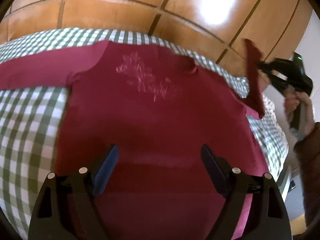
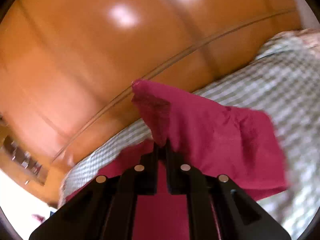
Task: Fold small clothes
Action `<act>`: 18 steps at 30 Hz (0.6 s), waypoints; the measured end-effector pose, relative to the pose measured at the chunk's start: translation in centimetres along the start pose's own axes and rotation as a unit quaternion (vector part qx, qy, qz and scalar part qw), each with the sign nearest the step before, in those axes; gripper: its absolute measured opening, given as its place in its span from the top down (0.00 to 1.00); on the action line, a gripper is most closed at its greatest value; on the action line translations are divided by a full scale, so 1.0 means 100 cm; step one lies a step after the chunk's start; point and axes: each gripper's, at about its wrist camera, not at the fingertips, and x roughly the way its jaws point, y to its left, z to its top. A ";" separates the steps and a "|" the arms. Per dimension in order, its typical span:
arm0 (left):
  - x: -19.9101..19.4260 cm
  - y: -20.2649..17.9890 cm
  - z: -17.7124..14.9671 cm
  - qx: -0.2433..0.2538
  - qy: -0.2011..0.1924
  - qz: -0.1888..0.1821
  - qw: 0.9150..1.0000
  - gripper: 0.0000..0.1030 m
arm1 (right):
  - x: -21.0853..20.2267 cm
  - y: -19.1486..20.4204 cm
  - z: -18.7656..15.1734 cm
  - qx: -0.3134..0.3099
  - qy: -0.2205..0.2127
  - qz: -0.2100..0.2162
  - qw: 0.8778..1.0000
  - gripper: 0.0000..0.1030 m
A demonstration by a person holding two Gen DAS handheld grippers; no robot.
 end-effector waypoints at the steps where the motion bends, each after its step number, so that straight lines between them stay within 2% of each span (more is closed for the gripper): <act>1: -0.002 0.000 0.002 0.002 -0.004 -0.001 1.000 0.19 | 0.012 0.012 -0.007 -0.002 0.012 0.014 1.000 0.95; 3: 0.000 0.000 0.010 -0.002 -0.001 -0.007 1.000 0.19 | 0.036 0.041 -0.022 -0.022 0.039 0.045 0.998 0.94; 4: 0.002 0.002 0.016 -0.011 0.002 -0.009 1.000 0.19 | 0.049 0.057 -0.031 -0.038 0.057 0.056 0.996 0.90; 6: 0.006 0.007 0.026 -0.028 0.004 -0.020 0.999 0.19 | 0.061 0.078 -0.044 -0.060 0.072 0.066 0.993 0.65; 7: 0.009 0.010 0.031 -0.041 0.007 -0.022 0.999 0.19 | 0.060 0.083 -0.048 -0.068 0.066 0.075 0.993 0.45; 9: 0.011 0.015 0.039 -0.058 0.009 -0.027 0.998 0.19 | 0.052 0.086 -0.052 -0.082 0.056 0.083 0.992 0.42; 11: 0.015 0.019 0.048 -0.070 0.009 -0.030 0.997 0.20 | 0.036 0.074 -0.054 -0.080 0.046 0.080 0.993 0.30; 13: 0.021 0.021 0.055 -0.072 0.016 -0.038 0.997 0.33 | 0.016 0.056 -0.059 -0.074 0.036 0.070 0.994 0.25; 15: 0.031 0.023 0.064 -0.083 0.020 -0.044 0.995 0.37 | -0.002 0.031 -0.065 -0.054 0.032 0.059 0.996 0.21; 16: 0.038 0.022 0.070 -0.085 0.024 -0.056 0.994 0.43 | -0.011 0.014 -0.066 -0.035 0.031 0.055 0.997 0.16; 18: 0.048 0.017 0.078 -0.082 0.029 -0.058 0.995 0.45 | -0.029 -0.018 -0.074 -0.001 0.029 0.047 0.998 0.14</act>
